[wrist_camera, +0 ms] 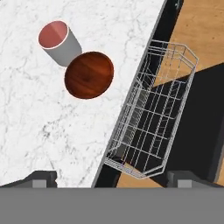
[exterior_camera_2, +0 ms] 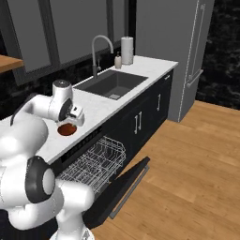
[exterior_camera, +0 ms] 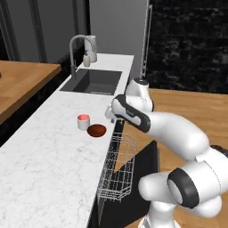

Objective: Pick up the cup and bowl from the counter, place them in the dishwasher, and close the dishwasher door.

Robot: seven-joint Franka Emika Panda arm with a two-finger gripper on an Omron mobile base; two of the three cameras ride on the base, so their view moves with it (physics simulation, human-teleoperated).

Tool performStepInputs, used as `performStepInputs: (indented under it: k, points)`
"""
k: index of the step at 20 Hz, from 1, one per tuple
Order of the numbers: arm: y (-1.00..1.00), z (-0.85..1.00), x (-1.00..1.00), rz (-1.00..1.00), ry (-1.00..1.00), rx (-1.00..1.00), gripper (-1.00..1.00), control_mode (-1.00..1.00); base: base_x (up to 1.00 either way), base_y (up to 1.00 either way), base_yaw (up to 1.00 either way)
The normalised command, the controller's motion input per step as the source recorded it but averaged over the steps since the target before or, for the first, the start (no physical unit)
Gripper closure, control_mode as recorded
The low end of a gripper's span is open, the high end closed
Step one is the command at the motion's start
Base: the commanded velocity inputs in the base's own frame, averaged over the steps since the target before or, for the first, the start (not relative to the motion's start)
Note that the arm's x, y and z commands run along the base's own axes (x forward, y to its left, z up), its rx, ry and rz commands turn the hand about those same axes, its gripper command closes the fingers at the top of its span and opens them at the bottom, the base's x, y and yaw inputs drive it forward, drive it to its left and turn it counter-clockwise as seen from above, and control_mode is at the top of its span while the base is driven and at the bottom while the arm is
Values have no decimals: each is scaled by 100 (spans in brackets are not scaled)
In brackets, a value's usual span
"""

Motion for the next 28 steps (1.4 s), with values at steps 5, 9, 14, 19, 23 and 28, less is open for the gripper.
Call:
performStepInputs:
  k: [5, 9, 14, 19, 23, 28]
  points:
    - [44, -59, 68, -7, 0, 0, -100, -100, 0, 0, 0]
    - [16, -53, 46, -7, 0, 0, -100, -100, 0, 0, 0]
    - [0, -42, 33, -8, 0, 0, -100, -100, 0, 0, 0]
    - [4, -32, 31, -5, 0, 2, -100, -100, 0, 0, 0]
    - [20, -31, 38, -4, 0, 2, -100, -100, 0, 0, 0]
    - [23, -23, 37, -3, 0, 1, -100, -100, 0, 0, 0]
